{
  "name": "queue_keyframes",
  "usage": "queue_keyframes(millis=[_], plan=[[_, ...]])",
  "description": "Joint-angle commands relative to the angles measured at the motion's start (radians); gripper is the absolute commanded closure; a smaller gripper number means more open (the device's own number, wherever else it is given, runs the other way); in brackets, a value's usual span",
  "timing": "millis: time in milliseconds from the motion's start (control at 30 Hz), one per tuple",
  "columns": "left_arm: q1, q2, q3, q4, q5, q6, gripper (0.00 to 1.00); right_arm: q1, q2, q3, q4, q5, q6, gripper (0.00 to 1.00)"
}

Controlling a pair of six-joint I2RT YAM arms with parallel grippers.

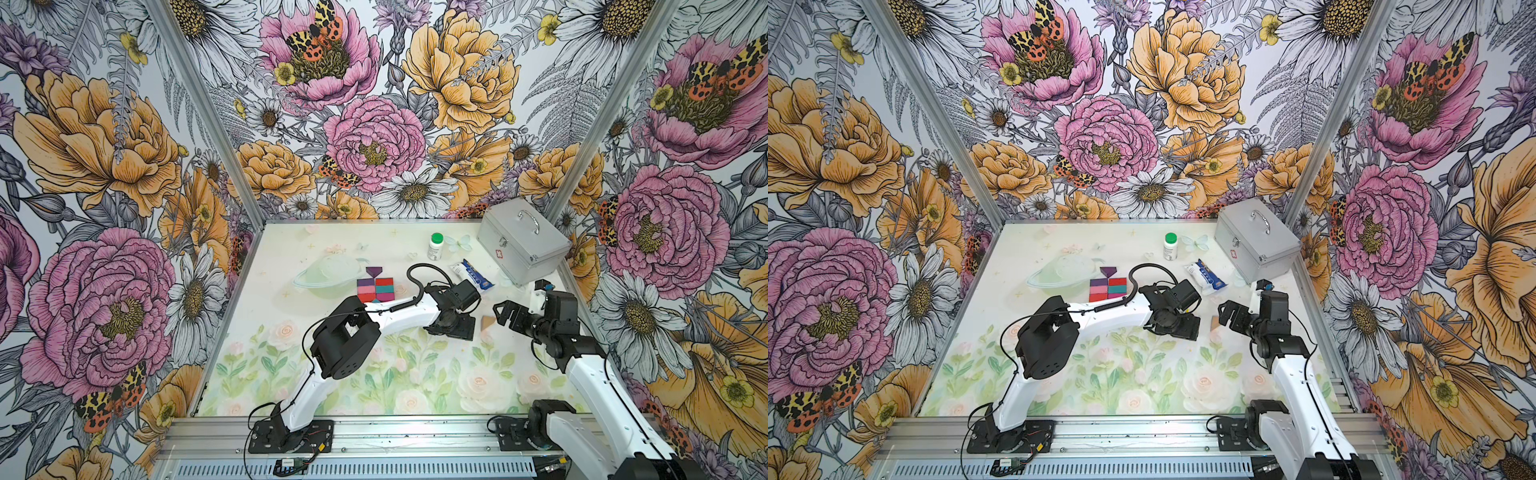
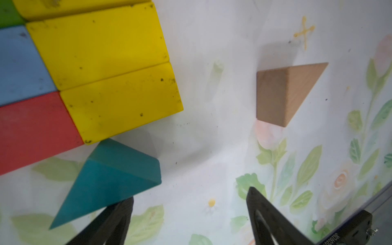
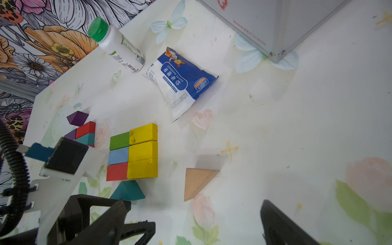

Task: Assemble a piece of candy with building blocks
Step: Assemble the building block at the center of the board.

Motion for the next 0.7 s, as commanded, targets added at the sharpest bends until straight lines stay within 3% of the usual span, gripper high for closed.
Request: queue_keyframes(millis=[0, 333, 667], plan=[[0.008, 0.005, 0.014, 0.012, 0.008, 0.013, 0.16, -0.008, 0.003, 0.03, 0.013, -0.016, -0.023, 0.0], [0.001, -0.084, -0.053, 0.011, 0.029, 0.018, 0.16, -0.018, -0.001, 0.037, -0.006, -0.024, -0.03, 0.0], [0.034, -0.344, -0.278, 0.042, -0.02, 0.091, 0.16, -0.014, 0.055, 0.078, -0.055, 0.002, -0.014, 0.01]])
